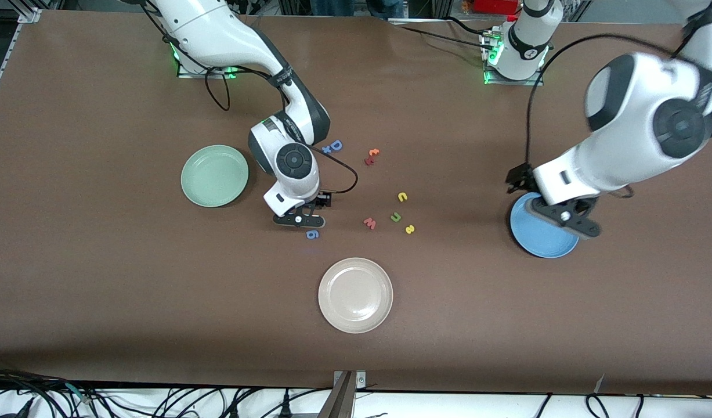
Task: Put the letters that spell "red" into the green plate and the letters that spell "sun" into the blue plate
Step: 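Reach the right gripper toward the teal letters while the left gripper follows, then grasp the teal letter with the right gripper, then release the teal letter onto the green plate with the right gripper, then grasp the yellow 2 with the left gripper, the orange e with the right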
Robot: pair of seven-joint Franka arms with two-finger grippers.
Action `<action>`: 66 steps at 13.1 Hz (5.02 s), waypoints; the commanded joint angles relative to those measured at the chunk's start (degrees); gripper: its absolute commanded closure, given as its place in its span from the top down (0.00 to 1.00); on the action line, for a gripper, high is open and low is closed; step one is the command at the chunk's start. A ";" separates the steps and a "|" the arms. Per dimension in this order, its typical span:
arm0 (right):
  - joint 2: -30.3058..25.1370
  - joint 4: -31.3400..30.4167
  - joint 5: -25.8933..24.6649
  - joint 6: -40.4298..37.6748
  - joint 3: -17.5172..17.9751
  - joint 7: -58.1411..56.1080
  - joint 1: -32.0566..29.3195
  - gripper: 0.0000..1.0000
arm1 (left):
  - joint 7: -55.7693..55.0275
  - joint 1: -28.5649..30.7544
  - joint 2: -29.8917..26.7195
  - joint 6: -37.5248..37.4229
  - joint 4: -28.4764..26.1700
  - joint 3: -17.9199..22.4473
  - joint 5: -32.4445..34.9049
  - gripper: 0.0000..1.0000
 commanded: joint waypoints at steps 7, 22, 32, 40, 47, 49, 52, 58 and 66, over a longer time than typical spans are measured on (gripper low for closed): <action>1.20 -0.26 1.11 1.35 0.80 -0.51 0.04 0.54 | -24.16 -8.65 8.03 16.89 -5.93 0.32 -1.56 1.00; -0.11 -0.53 1.11 -0.57 0.89 -2.08 -0.31 0.13 | 12.90 -13.23 19.73 33.79 -5.66 0.41 0.11 0.94; -16.45 -6.74 1.64 -18.94 -5.96 -21.94 -11.54 0.14 | 12.72 -15.86 23.95 34.31 -5.57 0.58 0.55 0.85; -22.01 -35.12 1.55 -1.15 -8.08 -23.72 -12.35 0.14 | 12.81 -16.74 24.74 39.32 -4.78 0.76 0.55 0.85; -22.79 -31.84 1.73 -3.54 -7.64 -20.75 -12.00 0.99 | 13.42 -17.53 26.24 40.90 -4.78 0.94 0.63 0.64; -22.01 -24.73 1.64 -8.99 -3.88 -9.71 -11.21 0.99 | 13.68 -17.53 26.33 40.91 -4.78 1.02 0.63 0.43; -17.72 -17.95 1.64 -8.58 0.70 8.40 -9.28 0.99 | 13.77 -17.53 26.33 40.91 -4.78 1.11 0.72 0.29; -6.90 -8.18 1.55 -1.12 1.41 34.01 -0.94 0.86 | 14.73 -17.19 25.02 40.38 -4.70 4.27 0.02 0.03; -3.55 -6.60 1.64 3.90 1.42 39.37 1.89 0.55 | 18.87 -13.68 19.74 27.04 -4.96 10.07 -12.44 0.00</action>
